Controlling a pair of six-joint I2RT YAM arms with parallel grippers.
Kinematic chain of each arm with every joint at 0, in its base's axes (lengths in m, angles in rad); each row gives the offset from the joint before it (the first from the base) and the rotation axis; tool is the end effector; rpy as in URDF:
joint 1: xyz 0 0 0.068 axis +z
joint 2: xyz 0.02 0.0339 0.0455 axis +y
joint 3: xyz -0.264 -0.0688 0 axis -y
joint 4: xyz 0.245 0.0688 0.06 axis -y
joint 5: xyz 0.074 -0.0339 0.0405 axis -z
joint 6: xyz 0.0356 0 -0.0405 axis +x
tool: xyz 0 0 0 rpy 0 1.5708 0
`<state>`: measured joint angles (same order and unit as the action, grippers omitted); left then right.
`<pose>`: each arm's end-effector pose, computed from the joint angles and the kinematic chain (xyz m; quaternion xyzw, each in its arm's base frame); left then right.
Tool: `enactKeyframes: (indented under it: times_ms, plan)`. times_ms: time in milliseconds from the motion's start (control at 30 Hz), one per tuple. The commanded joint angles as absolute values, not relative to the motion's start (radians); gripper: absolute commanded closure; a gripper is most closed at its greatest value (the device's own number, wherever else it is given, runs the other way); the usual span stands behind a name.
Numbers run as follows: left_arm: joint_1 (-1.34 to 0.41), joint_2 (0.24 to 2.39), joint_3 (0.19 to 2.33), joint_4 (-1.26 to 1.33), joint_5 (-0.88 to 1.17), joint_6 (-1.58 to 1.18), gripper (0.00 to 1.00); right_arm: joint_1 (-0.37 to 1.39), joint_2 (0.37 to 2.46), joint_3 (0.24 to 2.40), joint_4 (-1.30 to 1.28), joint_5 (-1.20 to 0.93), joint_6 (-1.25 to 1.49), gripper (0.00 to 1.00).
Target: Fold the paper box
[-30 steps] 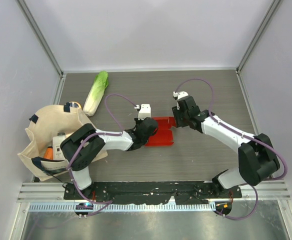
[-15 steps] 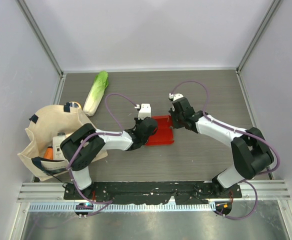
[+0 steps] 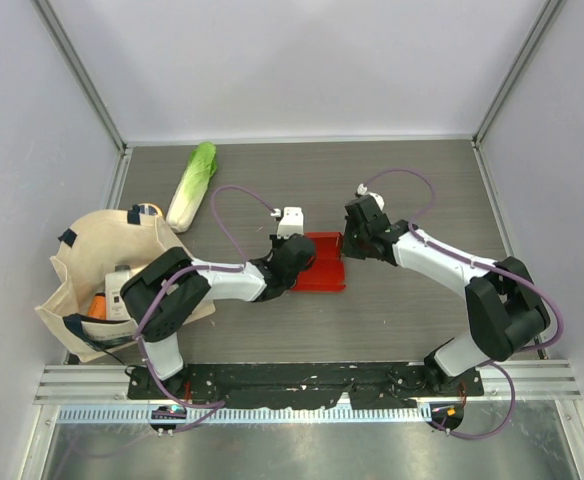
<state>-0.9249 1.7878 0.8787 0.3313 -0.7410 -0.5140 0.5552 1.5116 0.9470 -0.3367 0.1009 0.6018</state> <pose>0.2351 -0.2720 0.1601 -0.0016 0.8375 -0.0531 0.5438 0.2665 0.1611 0.2108 0.0385 0.9426 0.1395 0.3008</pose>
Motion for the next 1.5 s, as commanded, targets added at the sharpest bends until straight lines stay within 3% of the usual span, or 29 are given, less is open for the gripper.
enactKeyframes:
  times_ms: [0, 233, 433, 700, 867, 1000, 1200, 1467]
  plan:
    - [-0.946, 1.786, 0.899, 0.374, -0.756, -0.514, 1.00, 0.564, 1.474, 0.942, -0.249, 0.124, 0.804, 0.99]
    - [-0.950, 1.793, 0.900, 0.376, -0.735, -0.554, 1.00, 0.632, 1.445, 0.775, -0.066, 0.277, 0.971, 0.99]
    - [-0.950, 1.781, 0.874, 0.370, -0.739, -0.604, 1.00, 0.701, 1.434, 0.759, -0.018, 0.365, 0.826, 0.96]
    - [-0.950, 1.773, 0.864, 0.374, -0.736, -0.606, 1.00, 0.670, 1.326, 0.825, -0.159, 0.077, 0.557, 0.70]
    - [-0.951, 1.769, 0.859, 0.374, -0.735, -0.601, 1.00, 0.580, 1.168, 0.841, -0.271, 0.103, 0.506, 0.59]
    - [-0.950, 1.769, 0.861, 0.373, -0.733, -0.601, 1.00, 0.435, 1.085, 0.847, -0.313, 0.230, 0.459, 0.57]
    - [-0.950, 1.775, 0.868, 0.368, -0.727, -0.597, 1.00, 0.289, 1.210, 0.775, -0.106, 0.238, 0.319, 0.58]
    - [-0.950, 1.786, 0.887, 0.362, -0.710, -0.569, 1.00, 0.302, 1.433, 0.770, -0.025, -0.081, 0.190, 0.57]
